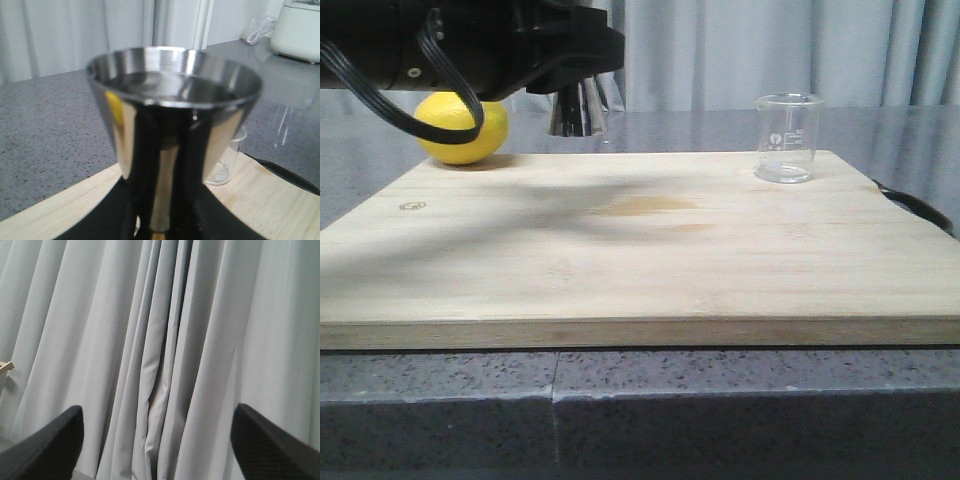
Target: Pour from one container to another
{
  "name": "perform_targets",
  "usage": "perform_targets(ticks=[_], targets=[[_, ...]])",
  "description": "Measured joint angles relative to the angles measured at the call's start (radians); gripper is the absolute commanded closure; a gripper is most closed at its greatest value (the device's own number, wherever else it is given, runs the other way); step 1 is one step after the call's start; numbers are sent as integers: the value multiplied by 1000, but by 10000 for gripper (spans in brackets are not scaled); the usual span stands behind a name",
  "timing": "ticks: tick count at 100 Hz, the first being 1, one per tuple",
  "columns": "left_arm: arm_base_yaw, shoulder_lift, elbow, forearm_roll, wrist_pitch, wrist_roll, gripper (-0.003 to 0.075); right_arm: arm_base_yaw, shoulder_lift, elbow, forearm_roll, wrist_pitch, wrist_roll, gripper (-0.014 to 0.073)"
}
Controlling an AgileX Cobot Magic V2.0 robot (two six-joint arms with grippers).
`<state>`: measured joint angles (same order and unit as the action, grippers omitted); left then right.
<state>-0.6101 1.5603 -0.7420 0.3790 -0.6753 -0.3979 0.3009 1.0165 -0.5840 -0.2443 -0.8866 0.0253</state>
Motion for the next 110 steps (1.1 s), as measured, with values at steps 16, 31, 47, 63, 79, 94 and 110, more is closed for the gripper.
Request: perform_targets(ticks=[16, 31, 47, 63, 79, 94, 110], targets=[[23, 0, 11, 11, 0, 0, 739, 0, -30, 3, -2, 56, 0, 46], [24, -1, 76, 14, -16, 0, 739, 0, -32, 3, -2, 65, 0, 46], [24, -1, 157, 8, -116, 0, 739, 0, -32, 3, -2, 68, 0, 46], [24, -1, 203, -18, -187, 0, 739, 0, -32, 3, -2, 68, 0, 46], [25, -2, 213, -25, -193, 28, 739, 0, -32, 3, -2, 68, 0, 46], [25, -4, 213, -48, -198, 73, 739, 0, -32, 3, -2, 70, 0, 46], [25, -3, 213, -68, -203, 86, 739, 0, -32, 3, -2, 70, 0, 46]])
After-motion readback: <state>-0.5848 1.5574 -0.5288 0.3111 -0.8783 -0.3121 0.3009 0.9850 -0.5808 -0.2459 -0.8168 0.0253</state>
